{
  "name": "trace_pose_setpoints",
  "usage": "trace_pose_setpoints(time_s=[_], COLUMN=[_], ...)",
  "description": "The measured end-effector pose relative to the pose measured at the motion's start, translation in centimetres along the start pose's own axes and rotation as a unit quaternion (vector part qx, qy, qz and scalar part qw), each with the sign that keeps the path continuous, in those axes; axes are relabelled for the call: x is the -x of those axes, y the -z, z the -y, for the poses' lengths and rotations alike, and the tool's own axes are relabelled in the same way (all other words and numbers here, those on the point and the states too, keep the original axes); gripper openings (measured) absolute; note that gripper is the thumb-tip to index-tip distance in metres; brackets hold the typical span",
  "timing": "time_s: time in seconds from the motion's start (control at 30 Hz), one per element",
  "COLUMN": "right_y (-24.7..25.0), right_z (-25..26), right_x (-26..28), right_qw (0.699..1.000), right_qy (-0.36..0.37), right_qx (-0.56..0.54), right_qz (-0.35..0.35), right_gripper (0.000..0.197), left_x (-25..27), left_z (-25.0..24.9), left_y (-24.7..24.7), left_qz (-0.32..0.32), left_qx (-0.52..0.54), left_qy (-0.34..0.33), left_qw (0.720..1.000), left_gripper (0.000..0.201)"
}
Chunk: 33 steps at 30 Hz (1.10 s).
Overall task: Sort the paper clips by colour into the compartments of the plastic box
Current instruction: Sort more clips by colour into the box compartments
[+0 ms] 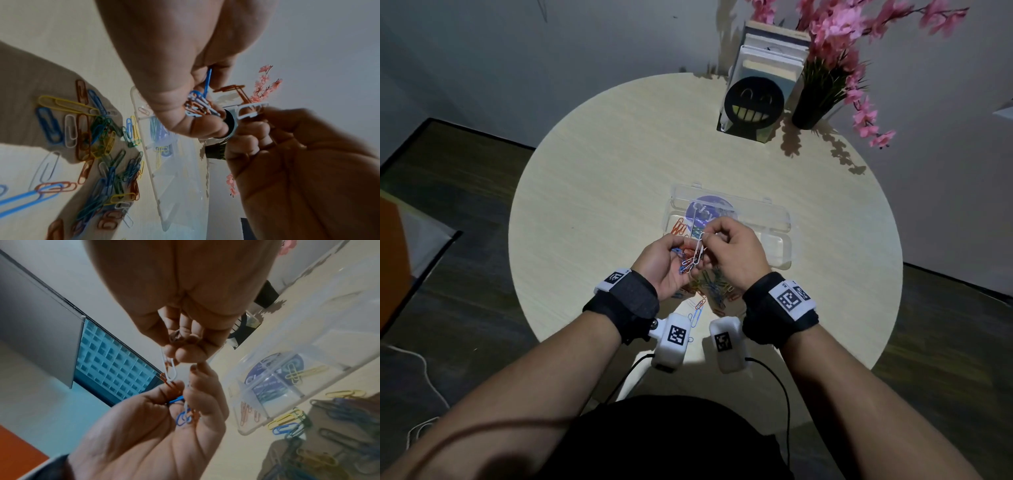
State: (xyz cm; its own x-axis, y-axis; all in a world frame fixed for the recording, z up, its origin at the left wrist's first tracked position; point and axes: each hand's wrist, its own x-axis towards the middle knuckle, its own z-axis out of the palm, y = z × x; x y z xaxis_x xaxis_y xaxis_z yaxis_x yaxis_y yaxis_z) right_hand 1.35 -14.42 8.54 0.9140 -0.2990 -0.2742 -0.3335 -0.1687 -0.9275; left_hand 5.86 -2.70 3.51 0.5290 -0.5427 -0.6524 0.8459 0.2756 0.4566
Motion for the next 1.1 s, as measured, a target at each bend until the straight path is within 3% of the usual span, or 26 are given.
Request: trace_pose_setpoints(time_s=[0.3,0.47,0.77,0.93,1.1], right_y=[0.9,1.4,2.5,4.5,6.8], right_z=[-0.6,-0.9,-0.9,-2.3,-3.4], right_x=[-0.7,-1.2,-1.1,-3.2,-6.6], right_qw=[0.999,0.998,0.995,0.99,0.965], right_qy=[-0.013,-0.045,-0.052,-0.068,-0.087], right_qx=[0.015,-0.017,-0.079,0.021,0.194], right_qz=[-0.036,-0.04,-0.043,-0.119,-0.156], right_gripper=[0.019,0.017,0.019,0.027,0.018], left_x=[0.6,0.6,0.5,0.4,0.4], left_z=[0.1,0.4,0.4,0.2,0.1], left_y=[-0.7,-0.7,-0.2,-0.4,-0.5], left_qz=[0.03,0.029,0.004,-0.009,-0.016], left_qx=[-0.073,-0.137,-0.083,-0.066,-0.062], left_qy=[-0.044,-0.08,-0.067,-0.06,-0.055], left_qw=[0.996,0.987,0.994,0.996,0.996], left_gripper=[0.039,0.021,0.021,0.019,0.019])
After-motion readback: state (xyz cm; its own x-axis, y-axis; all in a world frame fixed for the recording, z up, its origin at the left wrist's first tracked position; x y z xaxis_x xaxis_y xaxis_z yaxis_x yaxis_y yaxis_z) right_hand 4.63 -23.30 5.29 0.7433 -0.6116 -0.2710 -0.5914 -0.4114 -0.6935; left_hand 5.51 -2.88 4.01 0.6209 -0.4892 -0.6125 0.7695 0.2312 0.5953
